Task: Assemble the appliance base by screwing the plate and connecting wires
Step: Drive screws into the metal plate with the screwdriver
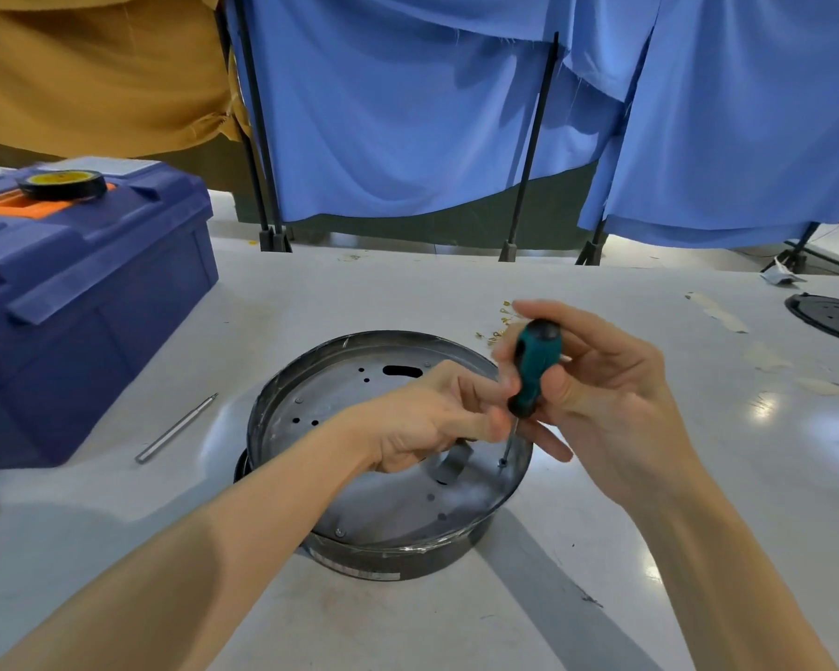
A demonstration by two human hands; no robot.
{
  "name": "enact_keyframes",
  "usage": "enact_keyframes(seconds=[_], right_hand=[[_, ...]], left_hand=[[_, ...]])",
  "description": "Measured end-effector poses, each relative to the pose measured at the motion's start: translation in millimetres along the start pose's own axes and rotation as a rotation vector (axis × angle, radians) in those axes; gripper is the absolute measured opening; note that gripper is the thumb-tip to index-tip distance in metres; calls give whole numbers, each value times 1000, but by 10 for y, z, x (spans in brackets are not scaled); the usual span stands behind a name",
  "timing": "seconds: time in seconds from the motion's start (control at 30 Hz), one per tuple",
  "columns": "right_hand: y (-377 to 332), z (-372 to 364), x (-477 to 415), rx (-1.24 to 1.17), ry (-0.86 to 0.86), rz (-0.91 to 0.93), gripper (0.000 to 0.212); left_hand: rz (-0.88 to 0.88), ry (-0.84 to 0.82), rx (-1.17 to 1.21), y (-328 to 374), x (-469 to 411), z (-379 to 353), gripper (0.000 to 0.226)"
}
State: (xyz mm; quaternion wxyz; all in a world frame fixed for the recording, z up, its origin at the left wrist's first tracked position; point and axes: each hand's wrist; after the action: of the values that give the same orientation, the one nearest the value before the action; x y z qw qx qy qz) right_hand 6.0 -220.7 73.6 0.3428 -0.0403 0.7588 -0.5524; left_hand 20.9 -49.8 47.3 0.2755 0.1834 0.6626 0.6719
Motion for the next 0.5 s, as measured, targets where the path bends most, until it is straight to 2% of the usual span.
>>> enact_keyframes(seconds=[0.1, 0.17, 0.2, 0.27, 0.37, 0.43, 0.5], right_hand=[[-6, 62, -30, 5, -26, -15, 38], [-33, 65, -30, 32, -21, -35, 32], [-50, 68, -25, 58, -1, -46, 29], [-84, 62, -19, 212, 58, -36, 25], [-113, 11, -20, 522, 195, 86, 29], [-107, -33, -29, 550, 270, 173, 28], [-96, -35, -23, 502, 271, 198, 35]], left_hand=[[29, 16, -24, -12, 4, 4, 19], [33, 15, -27, -7, 10, -8, 51], [44, 28, -29, -1, 7, -4, 57], [35, 41, -58, 21, 7, -18, 45], [1, 60, -54, 23, -8, -24, 32], [-11, 63, -4, 23, -14, -19, 34], [6, 46, 26, 35, -9, -23, 42]])
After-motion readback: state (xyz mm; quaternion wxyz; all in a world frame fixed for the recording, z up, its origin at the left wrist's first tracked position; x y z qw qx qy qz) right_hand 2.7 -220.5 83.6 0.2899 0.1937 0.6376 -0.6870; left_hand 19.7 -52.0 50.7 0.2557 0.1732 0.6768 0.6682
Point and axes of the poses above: each hand's wrist, its own x-axis away from the middle knuckle, its own z-axis out of the back of the hand, y = z × x, and after that the axes turned 3 degrees about -z, right-handed
